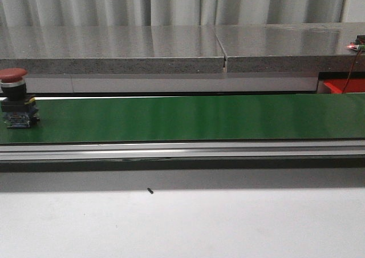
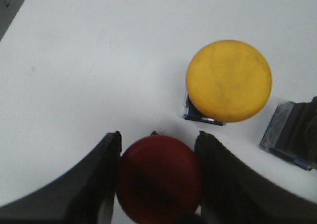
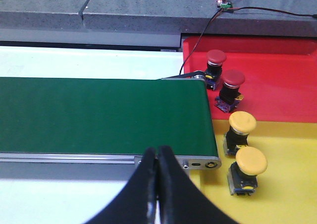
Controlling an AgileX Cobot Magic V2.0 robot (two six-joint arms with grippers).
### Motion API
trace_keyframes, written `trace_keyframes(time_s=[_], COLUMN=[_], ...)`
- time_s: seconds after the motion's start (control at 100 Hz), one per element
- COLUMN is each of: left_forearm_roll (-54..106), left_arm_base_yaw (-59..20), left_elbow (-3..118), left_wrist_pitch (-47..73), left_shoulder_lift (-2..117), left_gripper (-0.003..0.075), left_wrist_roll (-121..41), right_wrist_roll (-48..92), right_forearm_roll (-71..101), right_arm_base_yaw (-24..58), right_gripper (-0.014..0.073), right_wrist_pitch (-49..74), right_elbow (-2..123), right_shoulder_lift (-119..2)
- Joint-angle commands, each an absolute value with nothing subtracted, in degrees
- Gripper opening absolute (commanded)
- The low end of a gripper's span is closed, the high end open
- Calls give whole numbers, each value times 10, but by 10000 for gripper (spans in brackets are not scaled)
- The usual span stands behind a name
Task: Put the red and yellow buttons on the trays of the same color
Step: 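Grasp a second red button with the left gripper and set it on the belt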
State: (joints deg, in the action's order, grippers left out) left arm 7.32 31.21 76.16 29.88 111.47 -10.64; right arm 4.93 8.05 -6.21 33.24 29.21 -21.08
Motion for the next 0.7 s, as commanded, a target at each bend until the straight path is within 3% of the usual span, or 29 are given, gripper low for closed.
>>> trace_keyframes(time_s=[0.0, 0.69], left_forearm_roll=[76, 100], left_arm_base_yaw=[311, 288], left_elbow=[778, 678], left_wrist_pitch=[296, 327], left_shoulder_lift=[1080, 868], left_gripper=[135, 136], left_wrist_roll=[-106, -106], right_wrist_roll=[54, 54], right_forearm_roll=[84, 84], right_arm_base_yaw=[-60, -60], right_gripper=[-67, -67], right_wrist_pitch=[291, 291], right_elbow=[306, 306], right_shoulder_lift=[-212, -212])
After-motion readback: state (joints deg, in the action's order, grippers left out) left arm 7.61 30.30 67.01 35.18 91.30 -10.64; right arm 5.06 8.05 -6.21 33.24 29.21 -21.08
